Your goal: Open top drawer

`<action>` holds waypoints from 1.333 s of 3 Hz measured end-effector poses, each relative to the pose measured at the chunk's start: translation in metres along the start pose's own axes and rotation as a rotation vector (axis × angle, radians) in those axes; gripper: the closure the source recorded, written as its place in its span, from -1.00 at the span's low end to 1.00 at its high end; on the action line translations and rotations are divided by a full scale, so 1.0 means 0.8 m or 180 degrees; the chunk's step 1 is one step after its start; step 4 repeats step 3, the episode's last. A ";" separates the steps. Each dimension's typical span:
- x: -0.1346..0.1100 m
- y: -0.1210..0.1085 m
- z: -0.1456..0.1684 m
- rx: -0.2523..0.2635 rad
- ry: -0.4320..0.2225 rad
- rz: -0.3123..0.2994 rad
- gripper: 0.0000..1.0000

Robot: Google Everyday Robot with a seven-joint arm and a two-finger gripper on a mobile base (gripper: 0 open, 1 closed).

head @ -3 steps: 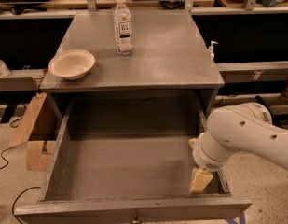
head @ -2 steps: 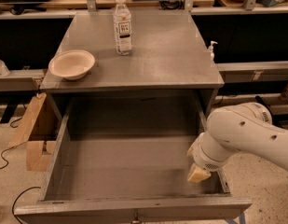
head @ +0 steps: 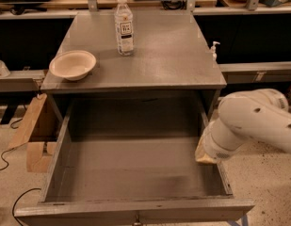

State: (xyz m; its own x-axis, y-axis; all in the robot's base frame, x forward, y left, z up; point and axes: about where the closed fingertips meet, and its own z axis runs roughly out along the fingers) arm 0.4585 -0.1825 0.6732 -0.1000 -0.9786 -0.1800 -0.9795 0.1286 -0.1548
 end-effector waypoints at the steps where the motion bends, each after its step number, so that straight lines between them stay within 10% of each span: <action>1: 0.013 -0.045 -0.076 0.0172 0.0059 -0.0209 1.00; 3: 0.041 -0.086 -0.226 0.0563 0.0107 -0.0439 1.00; 4: 0.041 -0.086 -0.226 0.0563 0.0107 -0.0439 1.00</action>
Offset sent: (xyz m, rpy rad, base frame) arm 0.0536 -0.0844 0.2104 -0.0781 -0.1940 0.1481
